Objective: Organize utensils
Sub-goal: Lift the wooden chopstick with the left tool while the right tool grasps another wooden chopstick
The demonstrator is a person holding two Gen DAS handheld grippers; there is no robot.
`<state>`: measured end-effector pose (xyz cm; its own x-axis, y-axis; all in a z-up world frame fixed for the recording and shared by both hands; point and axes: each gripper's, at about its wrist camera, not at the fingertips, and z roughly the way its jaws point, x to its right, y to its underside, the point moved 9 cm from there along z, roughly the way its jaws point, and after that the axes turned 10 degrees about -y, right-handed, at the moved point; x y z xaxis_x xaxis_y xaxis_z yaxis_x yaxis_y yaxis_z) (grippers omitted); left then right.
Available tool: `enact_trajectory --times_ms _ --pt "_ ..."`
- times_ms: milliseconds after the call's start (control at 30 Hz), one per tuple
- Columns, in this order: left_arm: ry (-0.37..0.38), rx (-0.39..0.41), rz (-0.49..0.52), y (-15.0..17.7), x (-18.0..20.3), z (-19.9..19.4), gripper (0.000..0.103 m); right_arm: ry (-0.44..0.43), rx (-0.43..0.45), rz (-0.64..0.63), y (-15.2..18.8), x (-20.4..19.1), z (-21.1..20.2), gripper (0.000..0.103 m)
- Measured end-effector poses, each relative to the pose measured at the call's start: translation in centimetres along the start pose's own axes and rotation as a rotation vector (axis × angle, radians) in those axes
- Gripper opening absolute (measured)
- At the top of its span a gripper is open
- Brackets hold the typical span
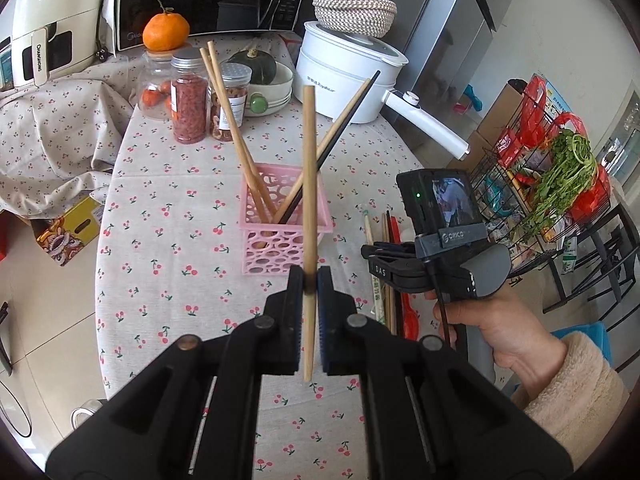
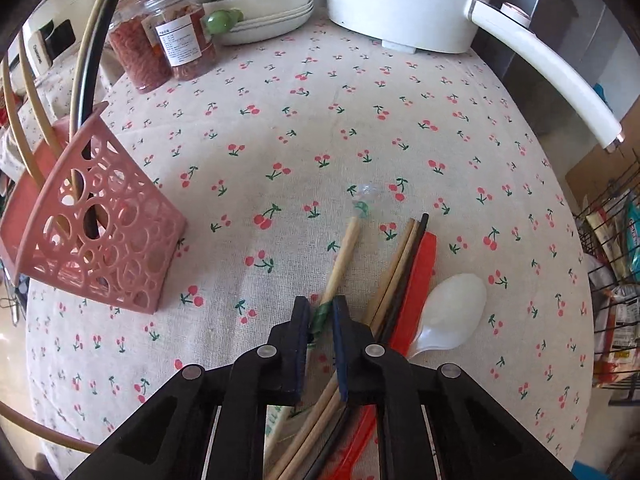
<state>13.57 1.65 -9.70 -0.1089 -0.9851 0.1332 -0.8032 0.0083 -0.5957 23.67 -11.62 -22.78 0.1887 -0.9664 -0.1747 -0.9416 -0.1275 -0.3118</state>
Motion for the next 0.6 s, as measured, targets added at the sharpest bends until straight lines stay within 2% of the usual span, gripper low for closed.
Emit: enact_trajectory --times_ms 133,267,467,600 --pt "0.004 0.019 -0.015 -0.4 -0.4 -0.6 0.008 -0.085 0.056 0.003 -0.5 -1.0 -1.1 0.005" --pt "0.013 0.084 -0.033 -1.7 -1.0 -2.5 0.008 -0.148 0.167 -0.004 -1.7 -1.8 -5.0 0.005" --pt "0.041 0.266 -0.13 -5.0 -2.5 -6.0 0.008 -0.239 0.306 0.051 -2.6 -2.3 -10.2 0.005" --pt "0.034 0.395 -0.223 -6.9 -4.0 -7.2 0.008 -0.266 0.349 0.071 -2.7 -2.2 -11.8 0.005"
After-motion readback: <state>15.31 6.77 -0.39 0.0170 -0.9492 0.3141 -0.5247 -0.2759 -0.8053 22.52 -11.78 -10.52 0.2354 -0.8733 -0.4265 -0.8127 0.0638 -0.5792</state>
